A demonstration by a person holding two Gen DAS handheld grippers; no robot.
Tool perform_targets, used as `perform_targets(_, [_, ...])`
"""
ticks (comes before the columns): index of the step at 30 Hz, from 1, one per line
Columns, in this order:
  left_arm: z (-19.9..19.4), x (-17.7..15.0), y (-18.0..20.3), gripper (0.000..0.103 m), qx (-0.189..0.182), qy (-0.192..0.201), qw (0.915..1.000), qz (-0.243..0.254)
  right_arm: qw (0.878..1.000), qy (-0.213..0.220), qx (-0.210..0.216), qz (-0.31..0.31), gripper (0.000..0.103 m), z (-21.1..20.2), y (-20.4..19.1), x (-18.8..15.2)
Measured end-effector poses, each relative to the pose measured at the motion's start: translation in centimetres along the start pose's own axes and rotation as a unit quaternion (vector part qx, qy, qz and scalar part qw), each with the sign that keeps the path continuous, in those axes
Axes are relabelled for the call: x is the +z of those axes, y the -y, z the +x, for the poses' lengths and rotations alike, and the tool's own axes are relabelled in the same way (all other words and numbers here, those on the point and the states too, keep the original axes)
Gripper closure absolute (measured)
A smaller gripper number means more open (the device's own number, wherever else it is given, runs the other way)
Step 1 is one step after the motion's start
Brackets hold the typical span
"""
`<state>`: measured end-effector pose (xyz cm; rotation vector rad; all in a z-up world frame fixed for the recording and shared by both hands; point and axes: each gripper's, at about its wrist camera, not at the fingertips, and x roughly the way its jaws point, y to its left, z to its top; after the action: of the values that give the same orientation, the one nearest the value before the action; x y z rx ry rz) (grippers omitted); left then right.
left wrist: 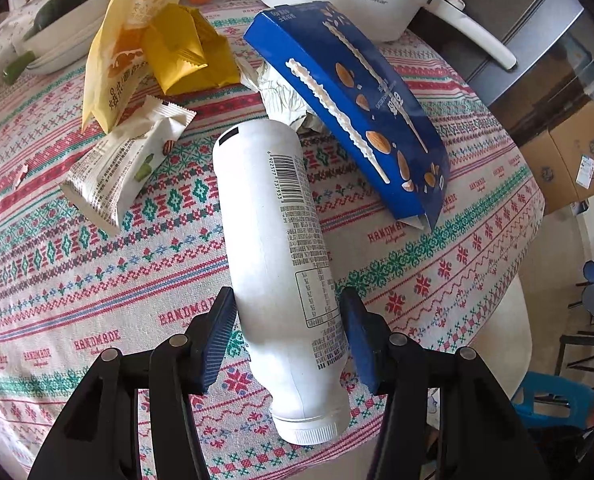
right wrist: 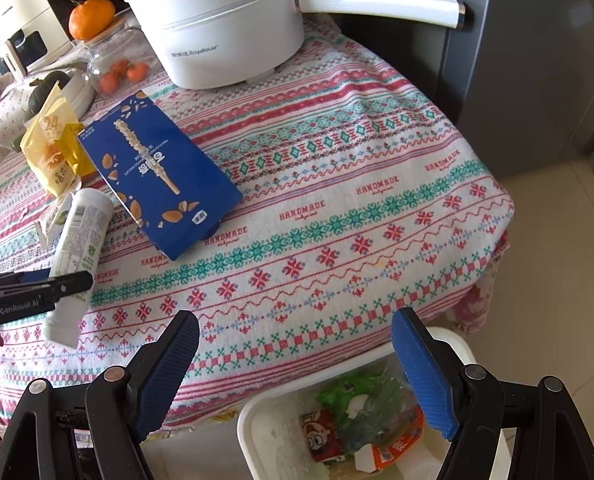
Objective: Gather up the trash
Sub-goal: 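Grasp the white bottle with the left tool while the right tool grasps the blue almond box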
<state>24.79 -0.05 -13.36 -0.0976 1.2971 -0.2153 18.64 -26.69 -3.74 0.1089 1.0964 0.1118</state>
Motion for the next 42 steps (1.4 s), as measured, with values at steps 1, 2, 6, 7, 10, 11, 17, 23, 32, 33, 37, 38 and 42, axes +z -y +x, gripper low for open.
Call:
perform_targets(1, [0.1,0.1,0.0,0.047,-0.002,0.002,1.0000,-0.003,1.000,0.000,-0.001,-0.001,0.020,0.0,-0.1,-0.1])
perform_targets(2, [0.2,0.3,0.0,0.047,-0.004,0.003,1.0000,-0.006,1.000,0.000,-0.002,-0.003,0.021,-0.1,-0.1,-0.2])
perform_targets(6, [1.7,1.0,-0.2,0.048,-0.004,-0.006,0.9998,-0.021,1.000,-0.001,-0.003,-0.004,0.020,-0.1,0.0,-0.5])
perform_targets(7, [1.6,1.1,-0.2,0.048,-0.003,0.003,0.9997,-0.023,1.000,-0.002,-0.004,-0.003,0.020,-0.1,0.1,-0.6])
perform_targets(10, [1.7,1.5,-0.3,0.050,-0.010,0.005,0.9993,-0.034,1.000,-0.003,-0.006,0.002,0.020,0.0,0.3,-0.6])
perform_targets(11, [1.6,1.5,-0.3,0.051,-0.013,0.005,0.9993,-0.036,1.000,-0.003,-0.006,0.004,0.021,0.0,0.4,-0.6])
perform_targets(17, [-1.5,0.7,-0.5,0.051,-0.025,0.033,0.9989,-0.020,1.000,-0.002,-0.003,0.010,0.020,0.0,0.3,-0.5])
perform_targets(23, [-5.9,-0.6,-0.5,0.051,-0.043,0.078,0.9960,-0.008,1.000,-0.005,-0.001,0.009,0.020,0.5,-0.5,-0.1])
perform_targets(32, [-11.5,-2.2,-3.4,0.051,-0.042,0.139,0.9893,-0.017,1.000,-0.015,0.002,-0.008,0.020,2.7,-3.7,0.9])
perform_targets(33, [-11.9,-2.3,-4.0,0.051,-0.041,0.142,0.9887,-0.021,1.000,-0.017,0.000,-0.014,0.020,3.1,-4.4,1.0])
perform_targets(37, [-12.7,-2.9,-5.7,0.051,-0.043,0.146,0.9877,-0.035,0.998,-0.025,0.002,-0.056,0.020,5.4,-7.5,1.8])
perform_targets(38, [-12.8,-3.1,-6.0,0.051,-0.044,0.146,0.9877,-0.036,0.997,-0.024,0.007,-0.069,0.020,6.0,-8.1,2.2])
perform_targets(42, [-13.2,-3.7,-7.1,0.051,-0.048,0.145,0.9874,-0.041,0.989,-0.022,0.052,-0.137,0.020,7.8,-10.5,3.7])
